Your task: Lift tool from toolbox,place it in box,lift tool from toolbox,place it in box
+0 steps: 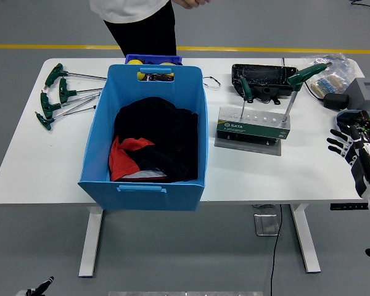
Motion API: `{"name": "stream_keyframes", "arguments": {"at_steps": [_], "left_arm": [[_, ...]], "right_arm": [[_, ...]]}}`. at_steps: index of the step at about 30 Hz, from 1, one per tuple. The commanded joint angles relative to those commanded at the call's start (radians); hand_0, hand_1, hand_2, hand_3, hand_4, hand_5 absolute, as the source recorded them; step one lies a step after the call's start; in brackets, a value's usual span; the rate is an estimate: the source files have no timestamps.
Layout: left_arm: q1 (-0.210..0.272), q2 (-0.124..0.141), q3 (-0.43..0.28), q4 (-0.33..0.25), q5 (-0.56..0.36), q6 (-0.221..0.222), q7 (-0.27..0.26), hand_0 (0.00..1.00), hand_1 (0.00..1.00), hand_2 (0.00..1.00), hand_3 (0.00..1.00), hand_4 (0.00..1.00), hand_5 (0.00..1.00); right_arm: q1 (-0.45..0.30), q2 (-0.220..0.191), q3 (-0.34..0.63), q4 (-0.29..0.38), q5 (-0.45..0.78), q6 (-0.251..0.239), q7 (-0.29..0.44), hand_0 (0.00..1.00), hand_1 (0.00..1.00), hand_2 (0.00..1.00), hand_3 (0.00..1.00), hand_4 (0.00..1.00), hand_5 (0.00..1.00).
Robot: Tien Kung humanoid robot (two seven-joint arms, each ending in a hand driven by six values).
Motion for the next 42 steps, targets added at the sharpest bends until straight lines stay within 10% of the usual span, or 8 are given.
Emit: {"name": "stream_keyframes", "arguments": {"at_steps": [32,42], "left_arm": [[0.004,0.013,0.098,-0.002,-0.118,0.018,-0.021,0.772,0.850,0.841,0.770,0.747,0.661],[0.016,0.018,0.117,-0.004,-0.132,0.025,-0.020,0.775,0.850,0.837,0.765,0.743,0.657]], "right_arm": [[0.015,-0.005,0.004,0.038,-0.025,-0.030,0.003,0.803,0.773,0.852,0.895,0.998,0.998],[0.039,-0.059,0.021,0.125,-0.281,-0.145,0.033,0.823,0.810,0.875,0.917,0.998,0.891]]}}
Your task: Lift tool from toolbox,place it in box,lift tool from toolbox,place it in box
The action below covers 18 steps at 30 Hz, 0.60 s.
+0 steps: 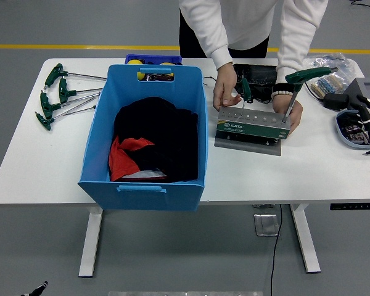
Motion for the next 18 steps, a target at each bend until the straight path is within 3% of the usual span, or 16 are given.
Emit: {"name": "stream_keyframes", "arguments": {"at_steps": [4,5,10,12,15,18], "left_arm": [[0.003,0.000,0.007,-0.001,-0.007,0.002,-0.001,0.775,0.850,0.837,0.765,0.743,0.657],[0.004,-0.001,0.008,-0.001,-0.009,0.003,-0.001,0.777,0.851,0.837,0.762,0.742,0.655],[0.007,-0.002,0.033,-0.003,-0.038,0.005,-0.004,0.777,0.851,0.837,0.762,0.742,0.655],[0.008,-0.003,0.039,-0.004,-0.045,0.007,-0.004,0.778,0.850,0.836,0.762,0.743,0.653],[0.010,-0.002,0.053,-0.006,-0.058,0.007,-0.005,0.778,0.850,0.836,0.762,0.743,0.653],[0.012,-0.003,0.067,-0.007,-0.075,0.010,-0.009,0.780,0.850,0.834,0.762,0.743,0.651]], "right_arm": [[0.036,-0.060,-0.035,0.026,-0.151,-0.039,0.000,0.823,0.810,0.875,0.917,0.998,0.891],[0.053,-0.085,-0.051,0.029,-0.196,-0.047,-0.001,0.871,0.847,0.910,0.947,0.998,0.782],[0.150,-0.196,-0.148,0.011,-0.386,-0.078,0.000,0.871,0.847,0.910,0.947,0.998,0.782],[0.199,-0.237,-0.192,-0.006,-0.448,-0.092,0.010,0.926,0.890,0.944,0.993,0.998,0.738],[0.264,-0.279,-0.251,-0.029,-0.543,-0.109,0.016,0.926,0.890,0.944,0.993,0.998,0.738],[0.319,-0.302,-0.306,-0.052,-0.563,-0.108,0.005,0.952,0.913,0.947,0.998,0.998,0.711]]}}
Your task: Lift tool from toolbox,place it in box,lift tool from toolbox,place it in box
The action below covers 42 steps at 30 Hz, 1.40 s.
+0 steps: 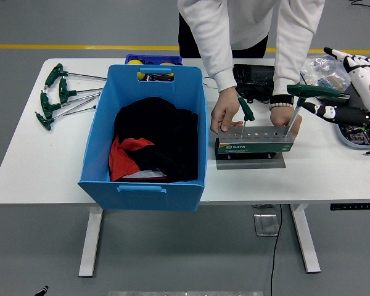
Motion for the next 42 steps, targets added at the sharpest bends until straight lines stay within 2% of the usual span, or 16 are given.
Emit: {"name": "stream_keyframes", "arguments": {"at_steps": [4,7,11,12,17,18,20,23,24,31,34,35,41,42], "left_arm": [[0.002,-0.001,0.022,-0.003,-0.028,0.003,-0.005,0.780,0.850,0.834,0.762,0.743,0.651],[-0.002,-0.003,0.027,-0.005,-0.032,0.005,-0.003,0.781,0.850,0.834,0.761,0.742,0.649],[-0.010,-0.008,0.046,-0.008,-0.061,0.006,-0.006,0.781,0.850,0.834,0.761,0.742,0.649],[-0.011,-0.010,0.048,-0.009,-0.065,0.006,-0.006,0.781,0.851,0.834,0.760,0.743,0.650],[-0.009,-0.016,0.077,-0.011,-0.102,0.009,-0.012,0.781,0.851,0.834,0.760,0.743,0.650],[-0.008,-0.017,0.078,-0.011,-0.104,0.010,-0.013,0.789,0.852,0.830,0.759,0.743,0.649],[-0.009,-0.019,0.082,-0.011,-0.109,0.013,-0.013,0.789,0.852,0.830,0.759,0.743,0.649],[-0.008,-0.021,0.094,-0.011,-0.127,0.016,-0.016,0.789,0.852,0.830,0.759,0.743,0.649],[-0.008,-0.021,0.099,-0.010,-0.133,0.017,-0.018,0.795,0.855,0.828,0.754,0.743,0.650],[-0.009,-0.024,0.116,-0.006,-0.165,0.019,-0.024,0.797,0.856,0.827,0.752,0.743,0.647],[-0.009,-0.025,0.114,-0.005,-0.163,0.019,-0.023,0.797,0.856,0.827,0.752,0.743,0.647],[-0.009,-0.026,0.114,-0.005,-0.164,0.019,-0.023,0.799,0.857,0.826,0.749,0.745,0.649],[-0.012,-0.029,0.109,-0.004,-0.158,0.019,-0.019,0.799,0.857,0.826,0.749,0.745,0.649],[-0.013,-0.029,0.107,-0.004,-0.156,0.019,-0.019,0.801,0.858,0.825,0.747,0.747,0.652]], "right_arm": [[0.083,-0.010,-0.080,-0.057,0.014,0.010,-0.017,0.952,0.913,0.947,0.998,0.998,0.711],[0.160,-0.011,-0.149,-0.127,0.031,0.011,-0.026,0.935,0.897,0.925,0.968,0.998,0.713],[0.259,0.005,-0.226,-0.229,0.059,0.011,-0.043,0.935,0.897,0.925,0.968,0.998,0.713],[0.280,0.012,-0.242,-0.257,0.062,0.008,-0.045,0.877,0.838,0.860,0.900,0.998,0.742],[0.361,0.041,-0.294,-0.402,0.085,0.015,-0.050,0.877,0.838,0.860,0.900,0.998,0.742],[0.366,0.044,-0.298,-0.415,0.089,0.015,-0.050,0.805,0.752,0.773,0.837,0.998,0.765],[0.387,0.056,-0.310,-0.463,0.091,0.027,-0.049,0.805,0.752,0.773,0.837,0.998,0.765],[0.401,0.062,-0.322,-0.493,0.085,0.046,-0.046,0.805,0.752,0.773,0.837,0.998,0.765],[0.404,0.060,-0.332,-0.494,0.087,0.056,-0.045,0.720,0.664,0.686,0.786,0.998,0.791],[0.428,0.052,-0.392,-0.513,0.066,0.116,-0.056,0.706,0.630,0.663,0.764,0.998,0.807],[0.441,0.054,-0.417,-0.530,0.066,0.119,-0.059,0.706,0.630,0.663,0.764,0.998,0.807],[0.444,0.056,-0.424,-0.535,0.068,0.119,-0.059,0.602,0.539,0.566,0.700,0.998,0.808],[0.470,0.065,-0.462,-0.576,0.080,0.113,-0.058,0.602,0.539,0.566,0.700,0.998,0.808],[0.473,0.067,-0.465,-0.584,0.082,0.112,-0.058,0.526,0.452,0.478,0.619,0.998,0.808]]}}
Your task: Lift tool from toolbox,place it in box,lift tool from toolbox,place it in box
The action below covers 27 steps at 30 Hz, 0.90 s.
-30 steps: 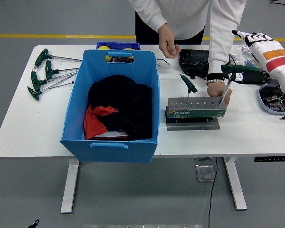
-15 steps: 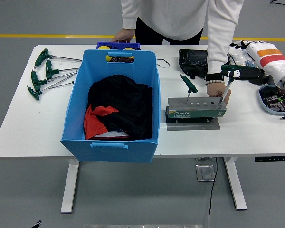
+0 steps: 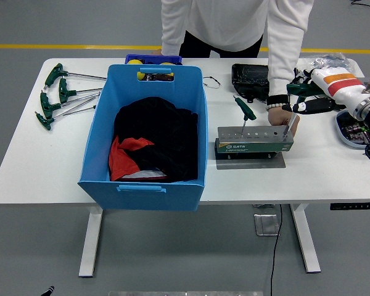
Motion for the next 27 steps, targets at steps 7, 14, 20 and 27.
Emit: {"name": "stream_keyframes", "arguments": {"at_steps": [7,14,20,27], "left_arm": [[-0.007,0.000,-0.008,0.002,0.008,0.001,0.003,0.803,0.859,0.825,0.746,0.747,0.651],[-0.012,0.000,-0.023,0.004,0.029,0.002,0.009,0.806,0.860,0.824,0.738,0.748,0.652],[-0.015,-0.002,-0.031,0.004,0.041,0.002,0.012,0.807,0.860,0.824,0.736,0.747,0.650],[-0.021,-0.002,-0.034,0.005,0.044,0.001,0.012,0.808,0.861,0.823,0.735,0.749,0.652]], "right_arm": [[0.012,0.008,-0.015,-0.025,0.009,-0.009,-0.005,0.462,0.370,0.389,0.537,0.998,0.816],[0.029,0.021,-0.036,-0.041,0.012,-0.027,-0.007,0.366,0.306,0.326,0.458,0.998,0.824],[0.042,0.033,-0.052,-0.073,0.017,-0.030,-0.010,0.354,0.287,0.315,0.418,0.998,0.832],[0.048,0.044,-0.058,-0.098,0.023,-0.038,-0.010,0.322,0.264,0.289,0.359,0.998,0.837]]}}
